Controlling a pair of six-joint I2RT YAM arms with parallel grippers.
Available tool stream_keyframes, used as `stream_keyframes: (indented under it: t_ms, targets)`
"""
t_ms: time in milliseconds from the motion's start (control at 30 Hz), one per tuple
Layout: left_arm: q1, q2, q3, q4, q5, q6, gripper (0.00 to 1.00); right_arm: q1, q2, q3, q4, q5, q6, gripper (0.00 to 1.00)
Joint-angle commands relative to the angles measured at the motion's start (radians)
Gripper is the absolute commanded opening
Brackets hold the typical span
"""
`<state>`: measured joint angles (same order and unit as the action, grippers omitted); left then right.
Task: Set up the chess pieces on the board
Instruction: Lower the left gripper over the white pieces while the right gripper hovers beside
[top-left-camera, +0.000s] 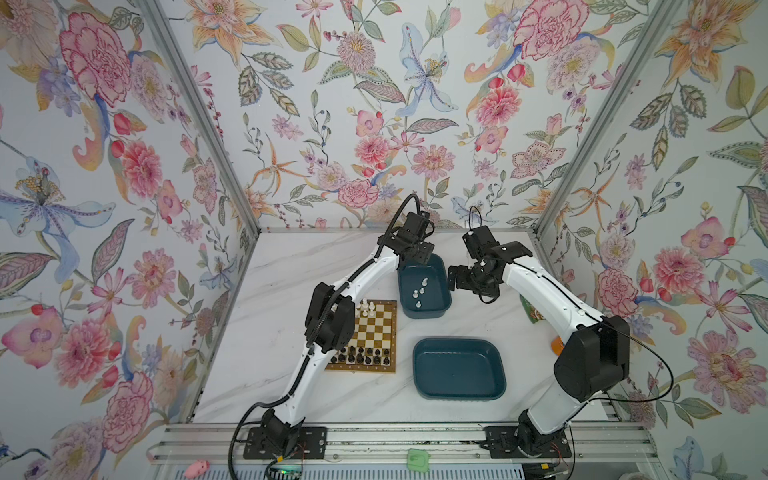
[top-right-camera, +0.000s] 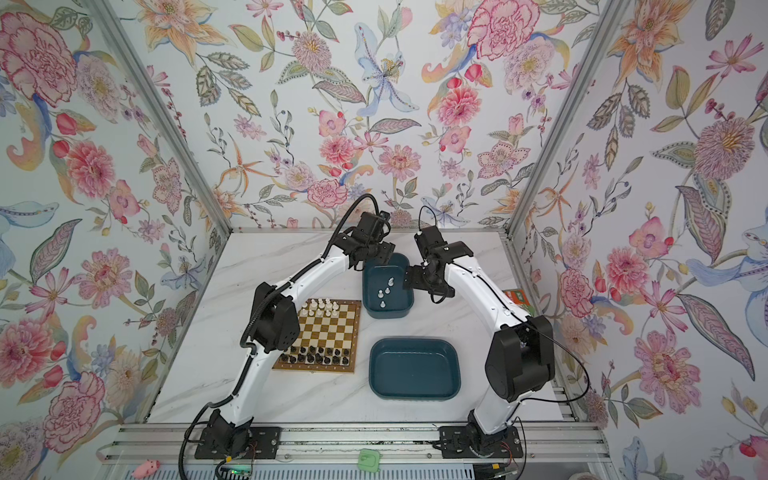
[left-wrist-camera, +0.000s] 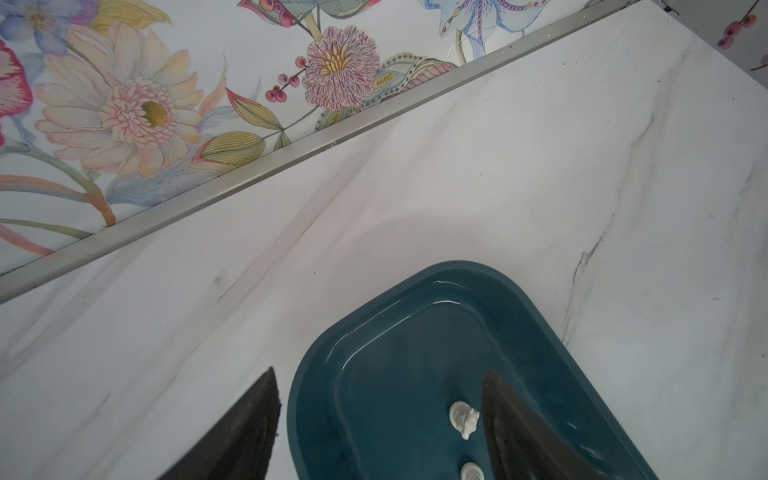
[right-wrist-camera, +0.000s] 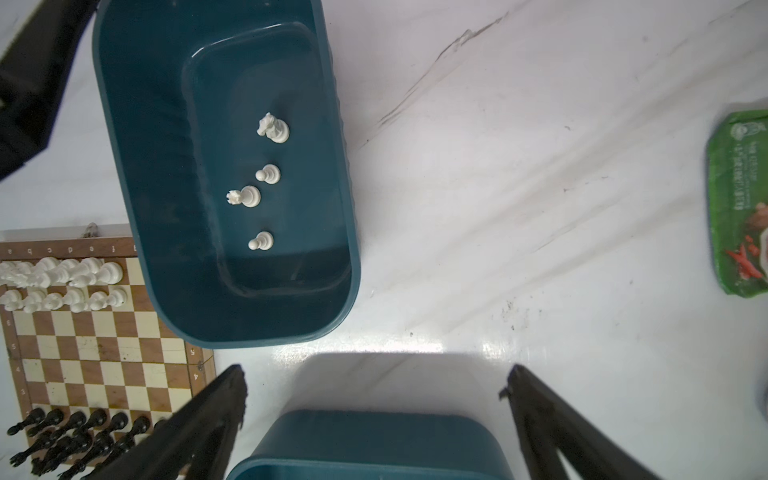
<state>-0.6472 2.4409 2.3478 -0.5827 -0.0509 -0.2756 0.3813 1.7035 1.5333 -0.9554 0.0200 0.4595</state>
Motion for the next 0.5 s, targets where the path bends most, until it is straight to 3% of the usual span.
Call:
stream_keyframes:
  t_ms: [0,167,467]
  targets:
    - [-0.018,0.045,0.057,-0.071,0.022,-0.005,0.72,-0.014,0.02,0.045,-0.048,-0.028,-0.041,0.99]
    - [-0.034,0.074,0.054,-0.1,0.023,0.017,0.58,-0.061,0.0,0.013,-0.049,-0.056,-0.069,0.99]
    - [-0.048,0.069,-0.009,-0.088,0.049,0.041,0.6,-0.1,-0.037,-0.067,-0.03,-0.113,-0.107,0.99]
